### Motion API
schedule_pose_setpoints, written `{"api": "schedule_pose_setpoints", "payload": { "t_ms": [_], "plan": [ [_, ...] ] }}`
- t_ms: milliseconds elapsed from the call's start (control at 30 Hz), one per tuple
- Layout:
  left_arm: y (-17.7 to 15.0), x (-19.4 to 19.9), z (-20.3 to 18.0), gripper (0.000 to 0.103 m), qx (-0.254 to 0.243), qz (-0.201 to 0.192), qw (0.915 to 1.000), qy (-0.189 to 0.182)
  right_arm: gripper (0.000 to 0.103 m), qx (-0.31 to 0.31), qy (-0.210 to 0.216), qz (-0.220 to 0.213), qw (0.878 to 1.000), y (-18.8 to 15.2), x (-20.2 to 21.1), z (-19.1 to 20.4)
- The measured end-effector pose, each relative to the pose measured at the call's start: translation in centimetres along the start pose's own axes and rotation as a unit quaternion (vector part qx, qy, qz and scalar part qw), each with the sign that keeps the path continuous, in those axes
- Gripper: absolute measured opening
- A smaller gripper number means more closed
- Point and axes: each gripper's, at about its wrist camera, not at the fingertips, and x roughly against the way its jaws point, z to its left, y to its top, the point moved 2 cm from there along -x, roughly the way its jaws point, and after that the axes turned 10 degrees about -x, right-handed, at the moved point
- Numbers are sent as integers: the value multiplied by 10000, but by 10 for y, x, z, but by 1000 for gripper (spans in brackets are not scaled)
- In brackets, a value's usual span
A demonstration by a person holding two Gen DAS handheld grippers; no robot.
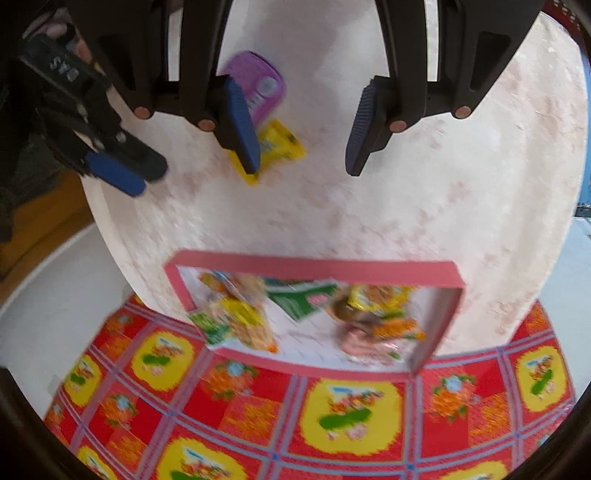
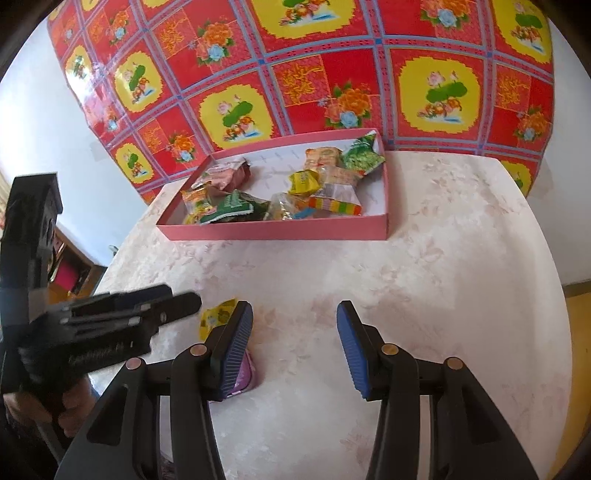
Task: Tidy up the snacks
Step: 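Lower the left gripper to the other yellow candy packet while the right approaches the purple tin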
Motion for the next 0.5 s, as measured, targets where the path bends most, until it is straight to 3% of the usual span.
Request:
{"api": "schedule_pose_setpoints", "payload": {
  "t_ms": [233, 500],
  "plan": [
    [-2, -15, -19, 51, -251, 232, 9994, -48, 49, -69, -37, 42, 10000, -2, 0, -7],
    [0, -26, -26, 50, -354, 233, 9991, 20, 49, -174, -77, 23, 9998, -1, 1, -14]
  ]
}}
